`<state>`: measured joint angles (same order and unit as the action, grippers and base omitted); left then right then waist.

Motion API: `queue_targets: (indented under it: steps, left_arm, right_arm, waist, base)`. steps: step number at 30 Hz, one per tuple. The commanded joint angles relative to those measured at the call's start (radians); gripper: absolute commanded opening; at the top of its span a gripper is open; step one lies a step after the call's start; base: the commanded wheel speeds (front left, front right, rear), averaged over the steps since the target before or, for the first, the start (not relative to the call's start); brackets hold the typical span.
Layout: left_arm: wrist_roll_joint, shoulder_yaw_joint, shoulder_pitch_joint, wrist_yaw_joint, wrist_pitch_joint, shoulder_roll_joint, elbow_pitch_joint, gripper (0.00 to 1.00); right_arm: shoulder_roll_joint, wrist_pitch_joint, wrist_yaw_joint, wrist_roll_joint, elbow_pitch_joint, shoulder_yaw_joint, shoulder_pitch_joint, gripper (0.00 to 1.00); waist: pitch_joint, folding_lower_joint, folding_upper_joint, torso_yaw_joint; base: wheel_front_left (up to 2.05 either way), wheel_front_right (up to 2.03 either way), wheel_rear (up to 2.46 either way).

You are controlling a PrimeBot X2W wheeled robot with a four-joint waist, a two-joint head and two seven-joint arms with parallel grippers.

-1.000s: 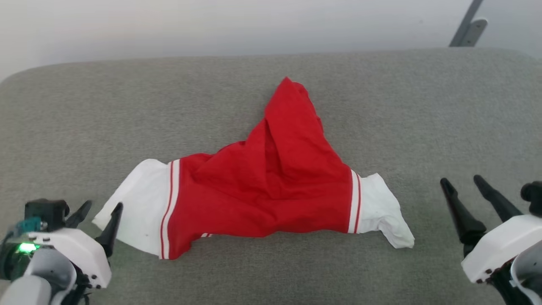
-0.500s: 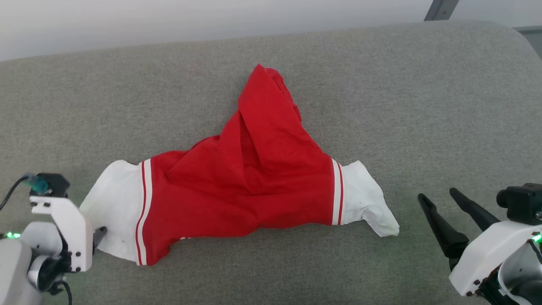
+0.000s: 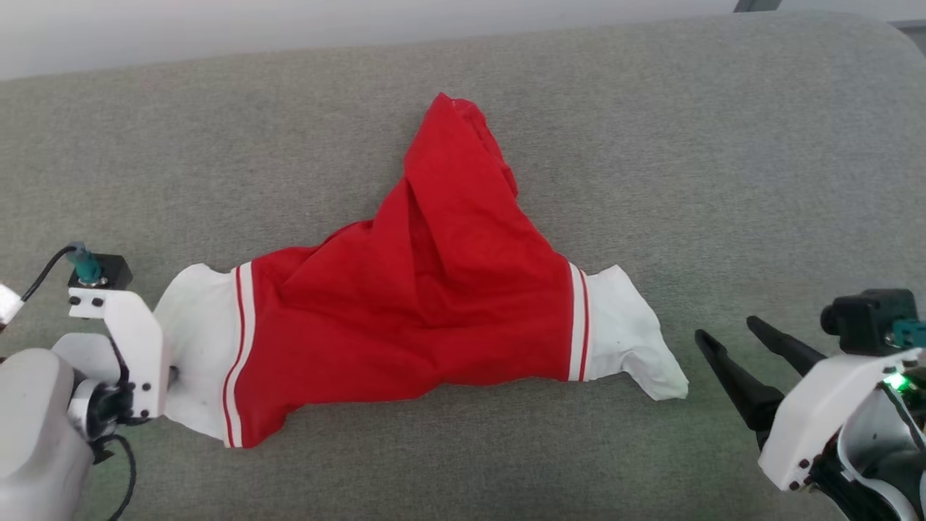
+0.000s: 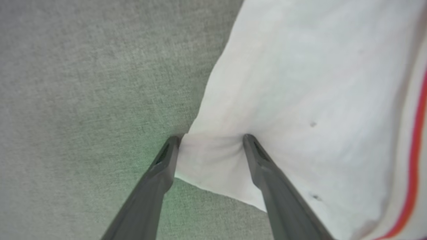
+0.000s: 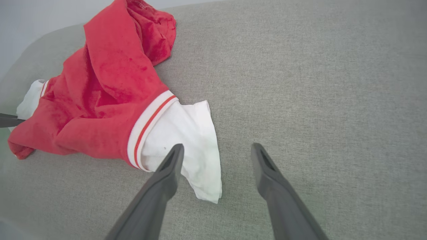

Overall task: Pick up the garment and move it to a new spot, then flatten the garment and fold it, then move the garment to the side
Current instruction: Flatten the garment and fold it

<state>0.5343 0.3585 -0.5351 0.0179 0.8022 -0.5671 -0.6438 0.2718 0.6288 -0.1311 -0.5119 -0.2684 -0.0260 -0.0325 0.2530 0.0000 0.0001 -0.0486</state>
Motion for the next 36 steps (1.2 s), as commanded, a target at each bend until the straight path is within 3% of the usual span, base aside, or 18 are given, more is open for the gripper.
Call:
queue_targets:
  steps: [1,2,14,24,25,26,31,36]
  left_arm:
    - [-0.004,0.042,0.079,0.003,0.047,0.033,-0.083,0.40]
    - [0.003,0.043,0.075,0.002,0.053,0.043,-0.087,0.00]
    - [0.017,0.082,0.008,0.064,0.000,0.119,-0.093,0.00]
    - [0.034,0.100,-0.041,0.091,-0.064,0.154,-0.146,0.00]
    - [0.035,0.104,-0.044,0.092,-0.067,0.157,-0.153,0.00]
    - [0.036,0.105,-0.046,0.094,-0.075,0.158,-0.157,0.00]
    - [0.065,0.090,-0.072,0.100,-0.095,0.159,-0.178,0.00]
    - [0.091,0.065,-0.130,0.107,-0.109,0.133,-0.137,0.00]
  right_arm:
    - [0.005,0.023,0.001,-0.010,0.016,-0.010,-0.027,1.00]
    - [0.010,0.035,0.001,-0.010,0.029,-0.016,-0.035,1.00]
    - [0.033,0.157,0.001,-0.029,0.300,-0.145,-0.188,1.00]
    - [0.015,0.108,0.001,-0.005,0.658,-0.366,-0.319,1.00]
    - [0.023,0.105,0.001,-0.002,0.680,-0.399,-0.331,0.35]
    - [0.021,0.089,0.001,-0.024,0.693,-0.417,-0.338,0.00]
    - [0.055,0.061,0.000,-0.123,0.695,-0.447,-0.383,0.00]
    - [0.116,0.053,0.001,-0.207,0.600,-0.392,-0.418,0.00]
  waist:
    - [0.003,0.0000,-0.0001,0.008]
    - [0.003,0.0000,-0.0001,0.012]
    - [0.026,0.0000,-0.0001,0.080]
    - [0.033,0.0000,-0.0001,0.113]
    - [0.031,0.0000,-0.0001,0.115]
    - [0.029,0.0000,-0.0001,0.116]
    - [0.012,0.0000,-0.0001,0.113]
    - [-0.018,0.0000,-0.0001,0.108]
  base:
    - [0.00,0.00,0.00]
    - [0.00,0.00,0.00]
    - [0.00,0.00,0.00]
    - [0.00,0.00,0.00]
    - [0.00,0.00,0.00]
    - [0.00,0.00,0.00]
    - [0.00,0.00,0.00]
    - [0.00,0.00,0.00]
